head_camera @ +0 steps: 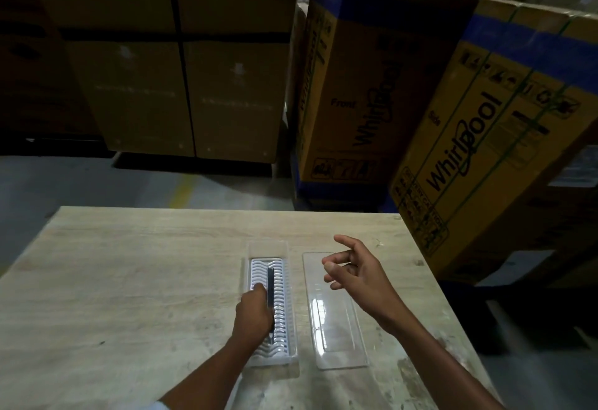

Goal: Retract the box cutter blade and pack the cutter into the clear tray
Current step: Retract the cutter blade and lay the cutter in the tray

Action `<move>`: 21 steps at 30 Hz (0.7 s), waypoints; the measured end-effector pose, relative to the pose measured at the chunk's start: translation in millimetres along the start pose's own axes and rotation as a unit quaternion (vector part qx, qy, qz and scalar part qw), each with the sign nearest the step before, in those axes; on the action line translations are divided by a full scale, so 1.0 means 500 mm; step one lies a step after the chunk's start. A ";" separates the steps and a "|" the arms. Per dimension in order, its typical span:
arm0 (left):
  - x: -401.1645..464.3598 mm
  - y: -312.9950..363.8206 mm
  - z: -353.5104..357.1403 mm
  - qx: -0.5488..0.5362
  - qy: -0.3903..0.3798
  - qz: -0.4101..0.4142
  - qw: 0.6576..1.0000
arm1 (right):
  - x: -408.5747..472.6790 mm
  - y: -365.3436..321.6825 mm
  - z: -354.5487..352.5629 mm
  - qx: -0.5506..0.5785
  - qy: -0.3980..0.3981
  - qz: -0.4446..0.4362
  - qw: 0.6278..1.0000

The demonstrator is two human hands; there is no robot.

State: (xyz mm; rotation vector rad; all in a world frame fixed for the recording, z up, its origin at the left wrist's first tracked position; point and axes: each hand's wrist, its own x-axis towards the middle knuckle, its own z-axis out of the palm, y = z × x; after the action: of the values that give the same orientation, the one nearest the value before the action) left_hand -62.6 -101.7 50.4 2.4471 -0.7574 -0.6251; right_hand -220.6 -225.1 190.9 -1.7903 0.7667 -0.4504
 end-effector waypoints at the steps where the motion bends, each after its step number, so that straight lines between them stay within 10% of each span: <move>1: 0.003 -0.001 0.005 0.004 0.001 0.002 1.000 | 0.001 0.004 0.000 -0.002 0.000 0.002 1.000; 21: 0.019 -0.029 0.068 0.035 0.023 -0.013 0.999 | 0.010 0.060 -0.007 -0.011 -0.020 0.040 0.999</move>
State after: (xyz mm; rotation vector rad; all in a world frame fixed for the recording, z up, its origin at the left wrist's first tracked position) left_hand -68.7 -107.7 13.3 2.5286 -0.7430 -0.5594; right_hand -227.5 -237.2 163.7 -1.7768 0.8146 -0.3543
